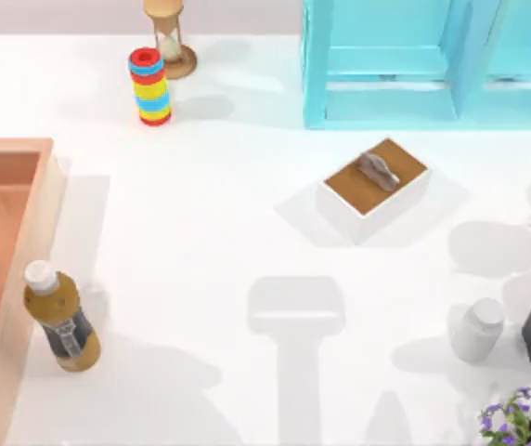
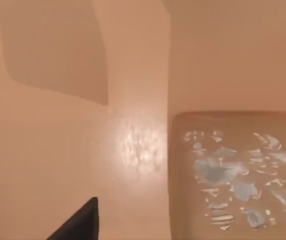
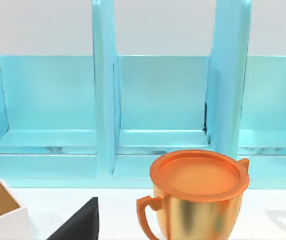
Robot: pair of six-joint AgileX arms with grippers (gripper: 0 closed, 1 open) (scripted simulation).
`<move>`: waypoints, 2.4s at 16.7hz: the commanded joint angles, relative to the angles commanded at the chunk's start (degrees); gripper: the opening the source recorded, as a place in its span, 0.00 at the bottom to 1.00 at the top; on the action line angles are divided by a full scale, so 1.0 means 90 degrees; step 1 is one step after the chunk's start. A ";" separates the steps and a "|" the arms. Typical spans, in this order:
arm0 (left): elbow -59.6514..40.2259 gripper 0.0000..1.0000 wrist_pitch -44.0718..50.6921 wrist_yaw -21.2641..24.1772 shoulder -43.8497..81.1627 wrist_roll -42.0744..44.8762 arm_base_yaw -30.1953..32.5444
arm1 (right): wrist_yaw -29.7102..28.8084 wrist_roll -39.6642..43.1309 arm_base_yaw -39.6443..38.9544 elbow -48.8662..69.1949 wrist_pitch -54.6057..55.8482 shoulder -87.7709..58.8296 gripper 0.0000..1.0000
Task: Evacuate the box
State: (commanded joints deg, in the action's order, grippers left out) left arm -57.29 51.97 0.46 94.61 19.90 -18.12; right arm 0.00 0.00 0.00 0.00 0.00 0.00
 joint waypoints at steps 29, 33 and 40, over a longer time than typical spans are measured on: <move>0.0418 0.00 -0.0503 0.0005 0.0159 0.0016 -0.0001 | 0.0000 0.0000 0.0000 0.0000 0.0000 0.0000 1.00; 0.0002 0.00 -0.0044 -0.0003 0.0086 0.0027 0.0006 | 0.0000 0.0000 0.0000 0.0000 0.0000 0.0000 1.00; -0.1702 0.00 0.2302 0.0004 -0.0395 -0.0007 0.0027 | 0.0000 0.0000 0.0000 0.0000 0.0000 0.0000 1.00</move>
State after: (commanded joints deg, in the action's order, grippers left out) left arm -72.61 72.69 0.50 91.05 19.84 -17.88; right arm 0.00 0.00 0.00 0.00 0.00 0.00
